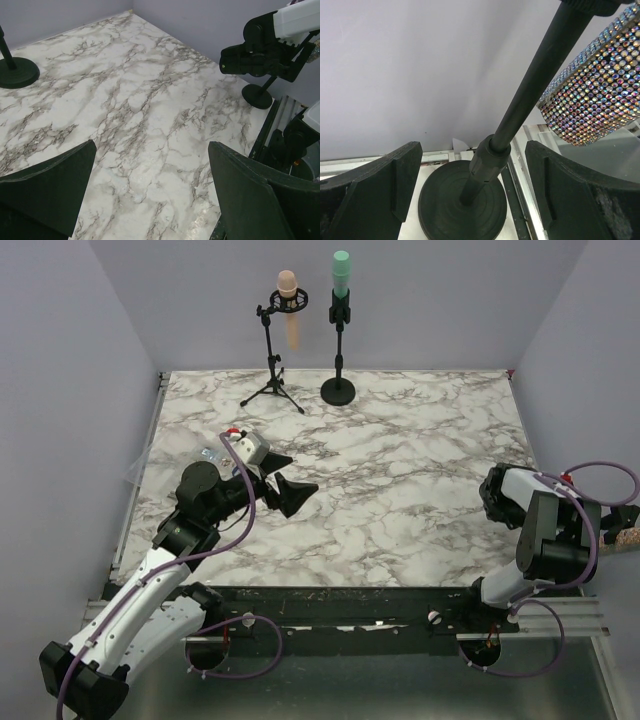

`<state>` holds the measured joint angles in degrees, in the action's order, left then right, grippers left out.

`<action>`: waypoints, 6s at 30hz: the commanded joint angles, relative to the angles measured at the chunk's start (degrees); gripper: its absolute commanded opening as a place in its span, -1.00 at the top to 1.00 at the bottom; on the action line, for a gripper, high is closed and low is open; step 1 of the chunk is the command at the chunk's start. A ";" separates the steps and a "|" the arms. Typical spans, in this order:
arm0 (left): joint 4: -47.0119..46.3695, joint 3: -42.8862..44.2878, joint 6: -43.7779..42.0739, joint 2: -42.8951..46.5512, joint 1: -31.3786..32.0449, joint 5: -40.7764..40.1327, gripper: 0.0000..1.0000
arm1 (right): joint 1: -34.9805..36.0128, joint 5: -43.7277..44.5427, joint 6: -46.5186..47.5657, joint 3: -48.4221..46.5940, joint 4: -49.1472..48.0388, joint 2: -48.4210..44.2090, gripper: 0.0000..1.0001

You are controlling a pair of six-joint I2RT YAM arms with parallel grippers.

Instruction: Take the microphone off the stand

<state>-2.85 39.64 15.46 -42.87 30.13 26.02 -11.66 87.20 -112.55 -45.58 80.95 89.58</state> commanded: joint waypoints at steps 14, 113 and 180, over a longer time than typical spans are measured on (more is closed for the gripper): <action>0.00 0.95 -1.40 -1.03 0.81 0.89 -0.97 | -1.17 10.33 -4.60 -1.21 0.35 -0.28 0.05; 2.54 2.07 -4.17 -1.53 0.58 -1.63 -0.97 | 73.15 -52.32 73.29 4.36 -68.90 -40.58 -1.00; -3.44 -0.09 -4.26 -0.28 1.31 8.82 -0.98 | 43.05 -62.25 107.28 0.37 -88.19 -43.57 0.57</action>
<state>-6.00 39.77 11.99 -43.46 30.89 32.10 31.46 35.79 -6.79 -45.63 -6.39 48.25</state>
